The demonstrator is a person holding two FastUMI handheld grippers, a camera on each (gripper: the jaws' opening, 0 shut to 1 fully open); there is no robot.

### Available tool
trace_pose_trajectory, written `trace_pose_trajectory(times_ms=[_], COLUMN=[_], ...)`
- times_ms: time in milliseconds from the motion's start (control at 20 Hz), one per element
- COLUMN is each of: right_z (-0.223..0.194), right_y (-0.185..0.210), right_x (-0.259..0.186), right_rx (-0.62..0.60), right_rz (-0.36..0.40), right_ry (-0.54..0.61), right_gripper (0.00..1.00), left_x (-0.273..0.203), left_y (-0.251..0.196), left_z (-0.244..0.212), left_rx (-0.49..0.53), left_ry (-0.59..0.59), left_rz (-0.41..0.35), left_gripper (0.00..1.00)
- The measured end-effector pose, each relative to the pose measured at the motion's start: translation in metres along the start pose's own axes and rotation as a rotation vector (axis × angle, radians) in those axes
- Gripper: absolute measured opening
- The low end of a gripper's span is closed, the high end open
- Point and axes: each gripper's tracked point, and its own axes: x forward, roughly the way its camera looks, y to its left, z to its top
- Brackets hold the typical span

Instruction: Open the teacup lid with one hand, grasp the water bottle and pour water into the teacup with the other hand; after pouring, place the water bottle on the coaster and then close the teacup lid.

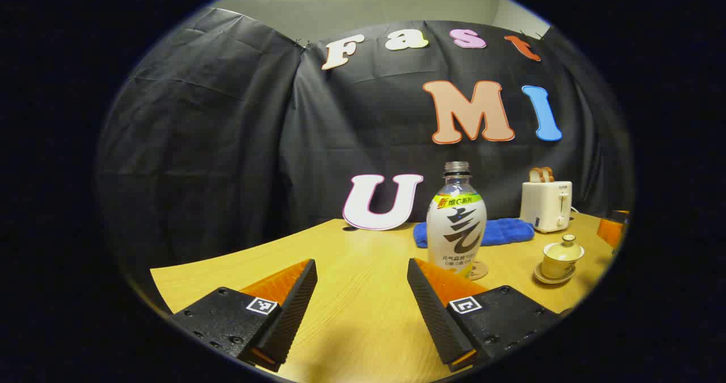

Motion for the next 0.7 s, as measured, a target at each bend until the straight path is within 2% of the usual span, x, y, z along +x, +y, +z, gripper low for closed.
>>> trace_pose_trajectory(times_ms=[100,250,300,350,700], right_z=[-0.0001,0.0,0.0,0.0001,-0.0009], right_y=[-0.0002,-0.0004,-0.0013,-0.0013,-0.0017], right_x=[0.0006,0.001,0.0003,0.0,0.0007], right_rx=[0.0,0.0,0.0,-0.001,-0.001], right_rz=[0.0,-0.001,-0.003,-0.004,-0.004], right_ry=[0.0,0.0,0.0,-0.001,-0.002], right_gripper=[0.94,0.94,0.99,0.94,0.94], left_x=[-0.0012,-0.002,-0.0017,-0.0013,-0.0031], left_y=[0.0048,0.0023,0.0028,0.0029,0.0045], left_z=[0.0,0.0006,0.0011,0.0008,0.0008], left_rx=[0.002,0.0,0.0,0.0,0.001], left_ry=[0.001,0.002,0.001,0.002,0.003], left_rz=[0.034,0.026,0.026,0.025,0.03], left_gripper=[0.94,0.94,0.94,0.94,0.94])
